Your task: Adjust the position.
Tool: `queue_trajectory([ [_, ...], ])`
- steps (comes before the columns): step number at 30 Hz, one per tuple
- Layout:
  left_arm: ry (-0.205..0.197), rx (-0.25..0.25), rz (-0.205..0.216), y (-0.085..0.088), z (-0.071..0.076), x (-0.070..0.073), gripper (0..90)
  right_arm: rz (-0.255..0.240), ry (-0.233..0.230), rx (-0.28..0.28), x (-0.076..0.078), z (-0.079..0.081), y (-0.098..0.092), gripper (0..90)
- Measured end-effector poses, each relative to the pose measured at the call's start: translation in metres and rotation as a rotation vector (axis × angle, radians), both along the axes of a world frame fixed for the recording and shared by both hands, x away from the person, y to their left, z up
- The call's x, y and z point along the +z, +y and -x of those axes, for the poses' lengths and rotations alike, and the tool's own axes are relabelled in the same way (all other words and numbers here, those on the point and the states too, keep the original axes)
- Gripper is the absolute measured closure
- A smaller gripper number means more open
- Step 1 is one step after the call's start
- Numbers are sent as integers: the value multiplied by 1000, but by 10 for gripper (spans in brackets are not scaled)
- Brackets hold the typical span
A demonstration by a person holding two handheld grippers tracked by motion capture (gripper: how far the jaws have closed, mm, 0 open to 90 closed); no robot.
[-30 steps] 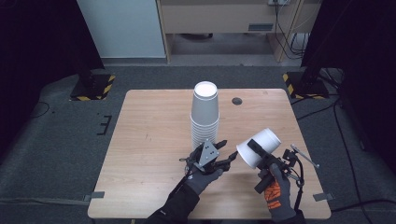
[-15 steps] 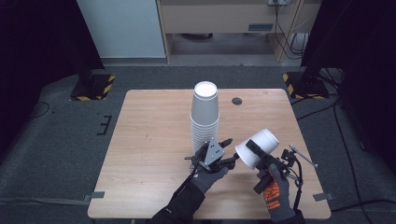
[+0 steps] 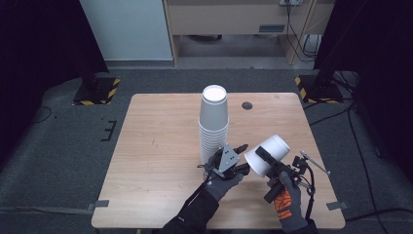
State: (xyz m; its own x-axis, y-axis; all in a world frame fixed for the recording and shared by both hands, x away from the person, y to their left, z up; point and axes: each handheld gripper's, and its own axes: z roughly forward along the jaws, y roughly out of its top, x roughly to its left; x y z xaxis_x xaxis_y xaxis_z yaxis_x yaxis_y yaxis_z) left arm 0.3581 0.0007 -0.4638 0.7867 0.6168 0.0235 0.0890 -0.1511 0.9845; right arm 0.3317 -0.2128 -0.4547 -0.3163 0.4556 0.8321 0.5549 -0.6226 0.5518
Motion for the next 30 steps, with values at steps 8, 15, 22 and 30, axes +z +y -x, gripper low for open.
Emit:
queue_trajectory([
  [8,-16,14,4,-2,-1,1,554,0,2,16,-1,0,3,155],
  [15,-36,20,-10,-3,-1,1,631,3,6,30,-2,0,5,154],
  [22,-41,10,-8,-2,1,1,702,2,7,31,-2,-1,5,153],
  [30,-40,-13,-12,0,3,0,772,-3,3,26,-2,-2,2,150],
])
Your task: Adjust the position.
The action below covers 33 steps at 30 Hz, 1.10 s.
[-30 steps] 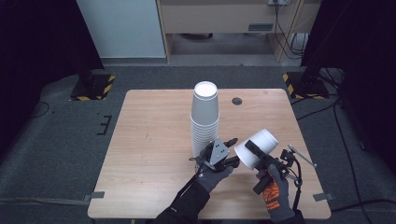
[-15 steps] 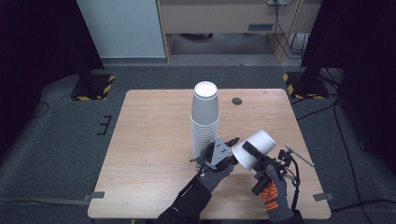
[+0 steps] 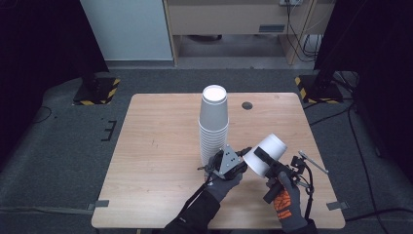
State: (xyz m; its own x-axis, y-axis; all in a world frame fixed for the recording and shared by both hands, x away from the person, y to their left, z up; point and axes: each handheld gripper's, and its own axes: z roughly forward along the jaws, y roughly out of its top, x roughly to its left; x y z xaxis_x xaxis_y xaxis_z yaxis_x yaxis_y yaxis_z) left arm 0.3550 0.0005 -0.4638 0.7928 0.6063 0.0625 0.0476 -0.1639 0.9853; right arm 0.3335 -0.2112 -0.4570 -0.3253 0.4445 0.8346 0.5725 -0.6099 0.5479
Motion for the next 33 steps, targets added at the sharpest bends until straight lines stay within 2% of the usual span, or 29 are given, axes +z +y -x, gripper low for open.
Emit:
queue_trajectory([
  [8,-3,-10,10,3,4,-1,823,2,-10,0,0,-1,-1,148],
  [19,-14,-5,-4,11,8,-2,830,29,-21,10,0,-2,0,145],
  [33,-8,-38,-31,19,14,4,838,55,-50,6,2,-5,-3,104],
])
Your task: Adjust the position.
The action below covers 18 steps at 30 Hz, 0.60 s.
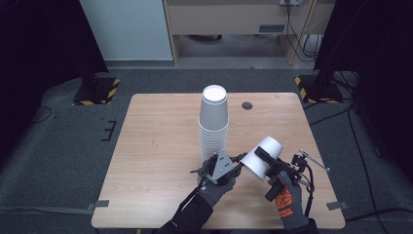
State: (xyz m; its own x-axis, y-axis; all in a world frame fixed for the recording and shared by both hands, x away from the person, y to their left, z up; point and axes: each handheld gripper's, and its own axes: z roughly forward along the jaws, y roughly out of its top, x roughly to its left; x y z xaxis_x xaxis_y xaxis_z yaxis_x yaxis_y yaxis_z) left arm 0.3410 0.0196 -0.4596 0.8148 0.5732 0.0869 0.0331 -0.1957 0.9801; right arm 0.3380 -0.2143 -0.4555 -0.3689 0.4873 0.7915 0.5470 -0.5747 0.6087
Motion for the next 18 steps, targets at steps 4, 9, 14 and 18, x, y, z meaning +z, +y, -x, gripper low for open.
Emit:
queue_trajectory([
  [4,2,-8,1,2,2,1,838,4,-5,1,1,0,-1,96],
  [9,1,-17,-6,3,3,2,842,-2,-8,2,0,-2,-3,83],
  [14,4,-25,-13,4,4,3,843,-5,-7,-1,0,-2,-4,85],
  [18,-3,-44,-31,7,9,5,847,7,-19,-48,0,-2,-10,125],
])
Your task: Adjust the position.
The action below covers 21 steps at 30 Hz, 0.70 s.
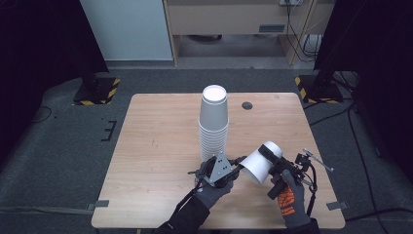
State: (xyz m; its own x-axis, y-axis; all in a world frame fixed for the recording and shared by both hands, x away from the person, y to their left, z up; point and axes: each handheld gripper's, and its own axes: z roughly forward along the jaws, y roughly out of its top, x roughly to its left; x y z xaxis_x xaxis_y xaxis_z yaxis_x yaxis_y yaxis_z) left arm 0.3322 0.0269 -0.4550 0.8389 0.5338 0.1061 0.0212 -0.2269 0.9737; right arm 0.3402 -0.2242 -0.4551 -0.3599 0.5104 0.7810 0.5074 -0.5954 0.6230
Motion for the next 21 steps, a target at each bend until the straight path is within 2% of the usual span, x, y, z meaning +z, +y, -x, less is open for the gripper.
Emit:
queue_trajectory([
  [1,0,-3,-3,1,1,0,848,13,-4,-18,0,0,-2,127],
  [4,1,-11,-8,4,2,2,849,18,-1,-27,-1,-1,-5,132],
  [10,5,-16,-1,14,4,6,852,82,-20,-54,0,-1,-6,141],
  [21,33,-26,-18,30,8,9,853,143,-24,-102,0,-4,-15,156],
])
